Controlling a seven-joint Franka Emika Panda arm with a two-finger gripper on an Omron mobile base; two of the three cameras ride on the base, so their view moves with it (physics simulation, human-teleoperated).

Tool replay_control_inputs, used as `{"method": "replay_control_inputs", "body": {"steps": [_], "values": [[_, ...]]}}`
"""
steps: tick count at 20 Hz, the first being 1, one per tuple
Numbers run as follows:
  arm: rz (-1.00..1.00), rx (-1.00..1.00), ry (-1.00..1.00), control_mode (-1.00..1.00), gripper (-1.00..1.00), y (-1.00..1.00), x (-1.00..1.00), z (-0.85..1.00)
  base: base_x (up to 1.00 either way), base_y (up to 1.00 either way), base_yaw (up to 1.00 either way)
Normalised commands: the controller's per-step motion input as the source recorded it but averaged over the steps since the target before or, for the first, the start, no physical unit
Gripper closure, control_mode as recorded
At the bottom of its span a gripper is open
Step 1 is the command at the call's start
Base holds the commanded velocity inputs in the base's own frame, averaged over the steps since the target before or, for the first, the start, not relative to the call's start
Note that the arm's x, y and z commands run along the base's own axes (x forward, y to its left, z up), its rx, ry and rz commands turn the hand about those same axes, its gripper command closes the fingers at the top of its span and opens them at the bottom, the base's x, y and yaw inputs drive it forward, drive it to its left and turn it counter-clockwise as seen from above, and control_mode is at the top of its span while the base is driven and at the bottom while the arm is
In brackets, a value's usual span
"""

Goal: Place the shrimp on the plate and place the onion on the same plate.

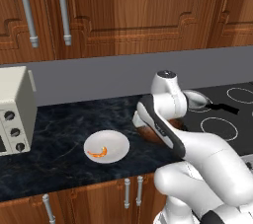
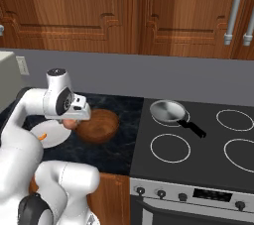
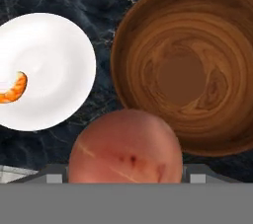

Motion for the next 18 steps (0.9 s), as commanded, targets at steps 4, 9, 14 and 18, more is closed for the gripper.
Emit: {"method": "replay_control_inputs", "body": {"steps": [4, 9, 14, 18], "values": [[0.09, 0.00, 0.05, -1.00, 1.00, 0.75, -0.13, 0.08, 0.00, 0.00, 0.00], [0.08, 0.00, 0.02, -1.00, 1.00, 0.69, 0.05, 0.00, 0.00, 0.00, 0.00], [0.09, 0.00, 0.00, -1.00, 1.00, 0.56, 0.38, -0.14, 0.00, 0.00, 0.00], [0.02, 0.00, 0.01, -1.00, 1.00, 0.09, 0.50, -0.18, 0.00, 0.00, 0.00]]}}
